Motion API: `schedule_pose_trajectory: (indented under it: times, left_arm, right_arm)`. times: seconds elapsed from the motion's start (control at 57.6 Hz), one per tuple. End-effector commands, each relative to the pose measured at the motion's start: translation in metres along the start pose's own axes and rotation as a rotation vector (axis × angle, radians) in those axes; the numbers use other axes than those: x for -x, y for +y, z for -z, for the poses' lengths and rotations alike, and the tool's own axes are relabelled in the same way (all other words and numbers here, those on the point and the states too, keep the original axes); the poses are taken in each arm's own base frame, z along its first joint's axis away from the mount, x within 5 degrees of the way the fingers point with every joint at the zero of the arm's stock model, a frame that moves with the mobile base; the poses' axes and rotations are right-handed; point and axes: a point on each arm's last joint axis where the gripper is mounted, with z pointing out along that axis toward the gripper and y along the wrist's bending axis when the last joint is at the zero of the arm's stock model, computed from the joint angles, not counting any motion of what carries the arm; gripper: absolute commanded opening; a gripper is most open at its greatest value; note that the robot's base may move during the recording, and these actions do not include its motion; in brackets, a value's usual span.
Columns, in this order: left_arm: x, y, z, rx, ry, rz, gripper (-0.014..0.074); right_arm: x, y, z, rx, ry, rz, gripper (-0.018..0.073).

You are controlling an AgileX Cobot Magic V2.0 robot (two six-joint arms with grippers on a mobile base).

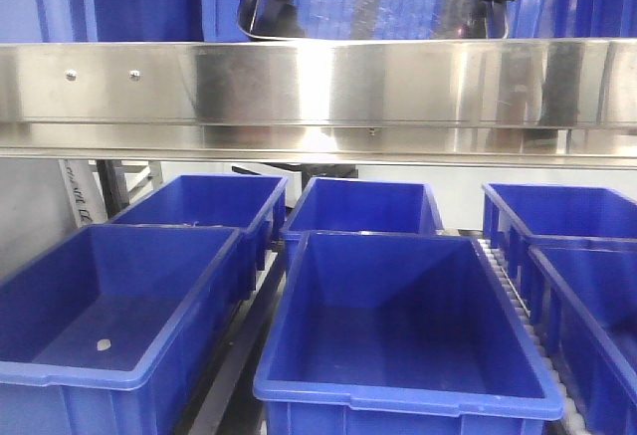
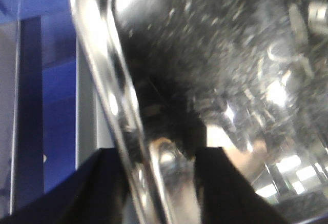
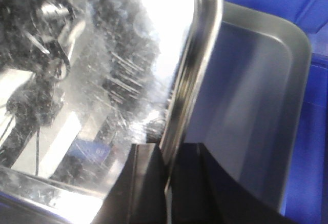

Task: Stack silver trays without gaps
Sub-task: 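Raise the held tray over the silver tray on the upper shelf, then lower the tray onto the other silver tray and open both grippers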

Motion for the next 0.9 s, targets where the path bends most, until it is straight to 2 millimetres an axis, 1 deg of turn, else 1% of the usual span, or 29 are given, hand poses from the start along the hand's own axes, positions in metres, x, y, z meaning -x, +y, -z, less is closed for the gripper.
schedule_pose_trajectory:
  times: [0.0,0.104,0.139,0.191,0.278,0.33,0.399,0.538,0.625,0.712,0.799,0.851,0.885]
  left_arm:
    - [0.005,-0.005,0.004,-0.019,-0.049,-0.008,0.0267]
    - [0.005,-0.005,0.004,-0.017,-0.050,-0.010,0.0267]
    - [0.006,-0.005,0.005,-0.017,-0.054,-0.009,0.0267]
    - [0.006,-0.005,0.005,-0.015,-0.054,-0.010,0.0267]
    - [0.008,-0.004,0.008,-0.012,-0.059,-0.008,0.0267]
    - [0.011,-0.003,0.012,-0.011,-0.071,-0.006,0.0267]
    - [0.015,-0.001,0.017,0.001,-0.085,-0.008,0.0267]
    - [0.022,0.005,0.030,0.042,-0.107,-0.018,0.0267]
    - [0.027,0.012,0.043,0.071,-0.119,-0.013,0.0267]
    - [0.032,0.018,0.060,0.083,-0.130,0.002,0.0267]
    - [0.037,0.027,0.080,0.108,-0.151,0.018,0.0259]
    - [0.039,0.030,0.093,0.108,-0.171,0.032,0.0235]
    - [0.041,0.032,0.103,0.110,-0.190,0.037,0.0200]
  right_arm:
    - [0.003,0.004,0.003,0.005,-0.022,0.036,-0.0078]
    - [0.003,0.004,0.003,0.005,-0.024,0.036,-0.0075]
    - [0.003,0.004,0.003,0.005,-0.024,0.036,-0.0062]
    - [0.003,0.004,0.003,0.005,-0.024,0.036,-0.0010]
    - [0.003,0.004,0.003,0.005,-0.024,0.036,0.0132]
    - [0.003,0.004,0.003,0.005,-0.022,0.036,0.0195]
    - [0.003,0.004,0.003,0.006,-0.020,0.036,0.0235]
    - [0.004,0.003,0.006,-0.008,-0.023,0.052,0.0235]
    - [0.005,0.003,0.014,-0.019,-0.028,0.067,0.0235]
    - [0.007,0.004,0.028,-0.028,-0.040,0.081,0.0235]
    - [0.011,0.005,0.049,-0.035,-0.081,0.091,0.0233]
    - [0.013,0.007,0.062,-0.034,-0.110,0.093,0.0225]
    - [0.014,0.008,0.072,-0.034,-0.133,0.095,0.0205]
